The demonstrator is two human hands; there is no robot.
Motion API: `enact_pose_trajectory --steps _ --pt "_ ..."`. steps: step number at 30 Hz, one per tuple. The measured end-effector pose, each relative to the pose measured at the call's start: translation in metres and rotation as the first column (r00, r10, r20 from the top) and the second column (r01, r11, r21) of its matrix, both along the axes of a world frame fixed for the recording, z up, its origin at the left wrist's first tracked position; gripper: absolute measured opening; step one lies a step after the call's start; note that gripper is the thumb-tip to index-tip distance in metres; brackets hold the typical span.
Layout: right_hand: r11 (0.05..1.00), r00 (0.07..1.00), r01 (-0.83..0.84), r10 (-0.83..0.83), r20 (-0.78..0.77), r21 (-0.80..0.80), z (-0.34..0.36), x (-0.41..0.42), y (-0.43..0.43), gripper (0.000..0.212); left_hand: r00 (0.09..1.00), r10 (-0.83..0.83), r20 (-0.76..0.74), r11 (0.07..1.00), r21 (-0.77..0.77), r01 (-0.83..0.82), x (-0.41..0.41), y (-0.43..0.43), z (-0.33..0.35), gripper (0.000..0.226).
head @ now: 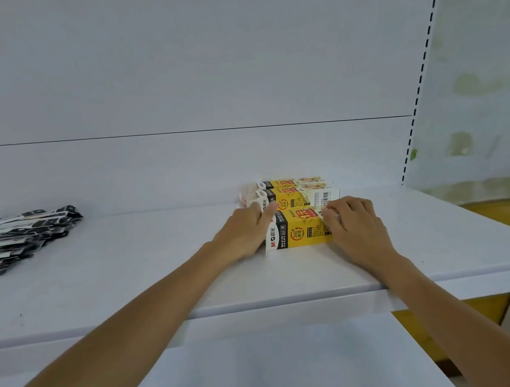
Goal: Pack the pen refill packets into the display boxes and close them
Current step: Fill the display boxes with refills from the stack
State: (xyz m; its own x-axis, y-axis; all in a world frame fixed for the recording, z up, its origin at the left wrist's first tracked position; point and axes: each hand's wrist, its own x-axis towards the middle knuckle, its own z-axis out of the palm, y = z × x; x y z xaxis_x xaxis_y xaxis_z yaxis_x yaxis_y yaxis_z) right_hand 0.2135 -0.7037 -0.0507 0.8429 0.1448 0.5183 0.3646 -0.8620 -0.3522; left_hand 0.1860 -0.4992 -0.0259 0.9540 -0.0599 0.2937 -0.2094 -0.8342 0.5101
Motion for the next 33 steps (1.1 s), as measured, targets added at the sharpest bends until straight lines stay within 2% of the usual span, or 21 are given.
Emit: enact_pose_trajectory --steps 2,4,6,7,9,11,12,16,21,24,26,30,33 --pt "0.999 1.000 0.007 -0.007 0.005 -0.034 -0.001 0.002 -0.001 0.041 0.982 0.040 0.183 0.999 -0.001 -0.041 0.000 0.006 0.010 0.044" --pt "0.998 1.000 0.011 -0.011 0.001 -0.064 -0.002 0.005 -0.002 0.052 0.937 0.218 0.274 0.965 0.085 -0.249 -0.003 0.027 0.022 0.044" --pt "1.000 1.000 0.015 -0.015 -0.019 -0.014 -0.002 0.006 -0.002 0.043 0.903 0.410 0.130 0.879 0.206 -0.429 -0.010 0.058 0.028 0.040" --pt "1.000 1.000 0.008 -0.008 -0.018 0.006 -0.002 0.006 -0.002 0.038 0.890 0.456 0.009 0.866 0.224 -0.446 -0.016 0.073 0.028 0.037" --pt "1.000 1.000 0.008 -0.007 -0.018 0.027 0.000 0.003 0.000 0.035 0.904 0.388 -0.178 0.922 0.056 -0.384 -0.031 0.093 0.022 0.027" --pt "0.999 1.000 0.010 -0.009 -0.020 0.036 0.001 0.002 0.001 0.035 0.942 0.255 -0.220 0.939 -0.175 -0.295 -0.042 0.097 0.013 0.019" --pt "0.999 1.000 0.012 -0.012 -0.024 0.032 0.002 0.000 0.001 0.035 0.953 0.223 -0.207 0.939 -0.219 -0.267 -0.045 0.094 0.009 0.017" --pt "0.999 1.000 0.007 -0.008 -0.014 -0.053 -0.001 0.003 -0.001 0.048 0.980 0.166 -0.111 0.955 -0.230 -0.188 -0.043 0.074 0.000 0.009" --pt "0.996 1.000 0.003 -0.004 -0.012 -0.090 -0.004 0.008 -0.003 0.062 0.999 0.039 0.029 0.985 -0.171 -0.034 -0.036 0.042 -0.001 0.012" --pt "0.995 0.998 -0.050 0.047 -0.042 -0.087 -0.001 0.003 -0.001 0.059 0.998 -0.062 0.001 0.996 -0.056 0.062 -0.031 0.025 0.000 0.020" --pt "0.998 0.995 -0.062 0.063 -0.076 0.010 0.004 -0.004 0.000 0.054 0.994 -0.100 -0.035 0.995 -0.021 0.100 -0.027 0.019 -0.003 0.026" --pt "0.999 0.997 -0.052 0.053 -0.056 0.015 0.008 -0.009 0.002 0.056 0.999 0.030 0.028 0.963 -0.267 -0.021 -0.025 0.024 -0.011 0.027" --pt "0.998 0.997 -0.053 0.054 -0.060 0.028 0.008 -0.011 0.002 0.056 0.988 0.150 0.027 0.938 -0.320 -0.133 -0.023 0.029 -0.016 0.011"
